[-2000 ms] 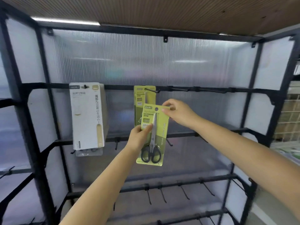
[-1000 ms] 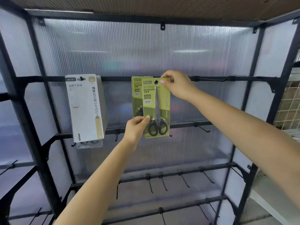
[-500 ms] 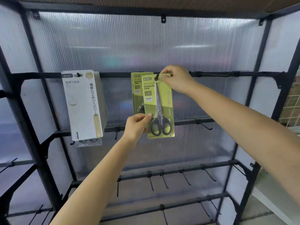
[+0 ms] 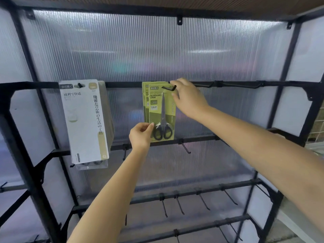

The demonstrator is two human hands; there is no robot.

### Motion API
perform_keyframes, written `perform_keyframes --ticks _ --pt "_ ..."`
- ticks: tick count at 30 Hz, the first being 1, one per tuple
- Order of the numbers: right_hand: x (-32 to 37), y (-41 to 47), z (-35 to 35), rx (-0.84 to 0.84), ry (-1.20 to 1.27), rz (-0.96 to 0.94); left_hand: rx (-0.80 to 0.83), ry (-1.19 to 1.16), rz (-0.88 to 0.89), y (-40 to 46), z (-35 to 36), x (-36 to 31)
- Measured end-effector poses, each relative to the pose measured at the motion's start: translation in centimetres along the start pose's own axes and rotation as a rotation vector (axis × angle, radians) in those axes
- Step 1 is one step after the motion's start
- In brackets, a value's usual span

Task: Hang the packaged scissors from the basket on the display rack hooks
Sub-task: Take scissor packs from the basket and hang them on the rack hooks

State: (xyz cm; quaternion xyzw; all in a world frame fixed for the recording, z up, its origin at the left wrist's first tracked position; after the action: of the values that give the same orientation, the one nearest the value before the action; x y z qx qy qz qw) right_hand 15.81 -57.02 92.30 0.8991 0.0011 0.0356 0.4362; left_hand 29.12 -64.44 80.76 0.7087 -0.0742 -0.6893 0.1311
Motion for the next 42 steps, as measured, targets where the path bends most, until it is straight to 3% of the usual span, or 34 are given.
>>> perform_keyframes --ticks 6,10,16,20,27,32,42 --pt "0.0 0.8 2.1 0.227 -0.223 -0.024 -0.042 0.009 -0.031 2.7 1.0 0.5" --pt "0.3 1.3 2.9 0.296 -0.216 0.020 -0.055 0.026 -0.054 3.8 1.4 0.8" --pt "0.7 1.5 2.9 0.317 -0.266 0.037 -0.062 0.266 -0.042 3.8 1.3 0.2" --pt "1.1 0.1 2.0 0.266 -0.292 -0.018 -0.128 0.439 0.148 2.5 0.7 -1.1" --pt "0.0 -4.3 -0.9 0.261 -0.263 0.021 -0.088 0.672 0.621 -2.5 1.3 -3.2" --pt "-1.9 -10.2 -3.6 0.253 -0.241 0.107 0.056 0.715 0.727 -8.5 3.2 -2.7" --pt "-11.5 -30.0 -11.0 0.435 -0.297 0.427 0.546 0.738 0.779 -27.9 13.9 -0.4"
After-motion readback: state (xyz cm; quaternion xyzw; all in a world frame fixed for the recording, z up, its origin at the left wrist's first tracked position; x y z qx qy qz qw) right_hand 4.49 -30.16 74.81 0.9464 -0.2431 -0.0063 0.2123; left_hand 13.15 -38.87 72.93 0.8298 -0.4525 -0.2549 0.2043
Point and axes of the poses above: each hand's wrist, its own y-axis towards the middle knuckle, its own z-axis out of the palm, x = y × z, the point moved 2 cm from there along y, towards the middle knuckle, and after that the axes turned 6 degrees about -x, right-handed, at the moved point
